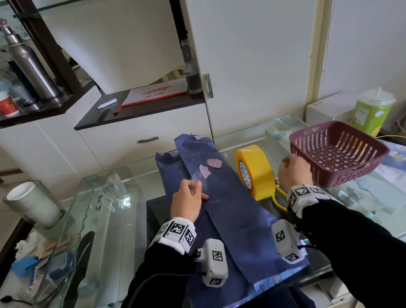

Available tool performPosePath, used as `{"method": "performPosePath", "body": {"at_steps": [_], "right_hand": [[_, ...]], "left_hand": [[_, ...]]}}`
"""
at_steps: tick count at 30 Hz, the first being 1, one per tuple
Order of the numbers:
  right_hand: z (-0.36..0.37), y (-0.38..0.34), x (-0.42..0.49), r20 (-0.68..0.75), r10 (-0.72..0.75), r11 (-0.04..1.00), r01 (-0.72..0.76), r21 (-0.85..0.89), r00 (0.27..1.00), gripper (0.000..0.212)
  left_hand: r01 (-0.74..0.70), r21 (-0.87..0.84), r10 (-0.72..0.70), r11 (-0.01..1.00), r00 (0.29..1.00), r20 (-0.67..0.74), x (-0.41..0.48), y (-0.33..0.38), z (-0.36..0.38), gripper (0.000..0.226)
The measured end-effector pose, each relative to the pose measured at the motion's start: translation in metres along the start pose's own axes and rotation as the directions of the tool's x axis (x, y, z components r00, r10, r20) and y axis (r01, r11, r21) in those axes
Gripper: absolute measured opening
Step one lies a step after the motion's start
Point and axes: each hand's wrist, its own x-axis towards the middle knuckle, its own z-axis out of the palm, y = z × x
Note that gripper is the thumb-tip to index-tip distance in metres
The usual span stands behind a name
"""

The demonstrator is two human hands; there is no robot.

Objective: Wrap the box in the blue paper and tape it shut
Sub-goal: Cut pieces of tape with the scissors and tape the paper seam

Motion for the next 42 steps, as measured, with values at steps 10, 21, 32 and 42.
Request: {"method": "performPosePath", "body": {"at_steps": [10,21,32,42], "right_hand": [[0.018,-0.048,-0.016,-0.165,-0.283,0.897,0.322,0.302,0.945,0.021],[0.050,-0.076,-0.042,0.478,-0.398,0.869,0.154,0.471,0.783,0.023],[0.058,-0.064,-0.027,0.468,-0.276,0.816,-0.053,0.576,0.840,0.026],[0.066,-0.051,-0.030,0.485,-0.285,0.875,0.018,0.484,0.827,0.026]], "left_hand": [[0.059,0.011,-0.060,0.998,0.996,0.061,0.004,0.006,-0.004,0.029],[0.092,0.001,-0.091,0.996,0.991,0.100,0.009,0.013,-0.002,0.046],[0.096,-0.045,-0.087,0.994,0.980,0.180,0.014,0.004,0.000,0.040],[0.103,-0.030,-0.092,0.994,0.960,0.266,0.023,-0.008,0.007,0.023]]}}
